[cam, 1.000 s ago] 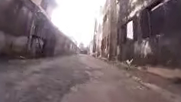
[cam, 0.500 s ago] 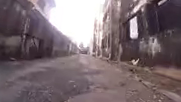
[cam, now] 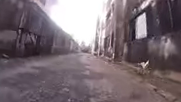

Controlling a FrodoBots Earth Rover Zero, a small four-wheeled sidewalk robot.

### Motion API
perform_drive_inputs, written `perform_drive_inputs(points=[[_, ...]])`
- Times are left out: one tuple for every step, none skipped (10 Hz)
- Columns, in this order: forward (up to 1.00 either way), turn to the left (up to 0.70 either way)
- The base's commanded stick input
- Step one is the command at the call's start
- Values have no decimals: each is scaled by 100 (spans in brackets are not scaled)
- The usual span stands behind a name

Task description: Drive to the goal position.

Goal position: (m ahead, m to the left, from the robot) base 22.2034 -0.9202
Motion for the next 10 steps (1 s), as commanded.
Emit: perform_drive_inputs(points=[[100,1],[100,1],[100,1],[100,1],[100,1],[100,1],[100,1],[100,1],[100,1],[100,1]])
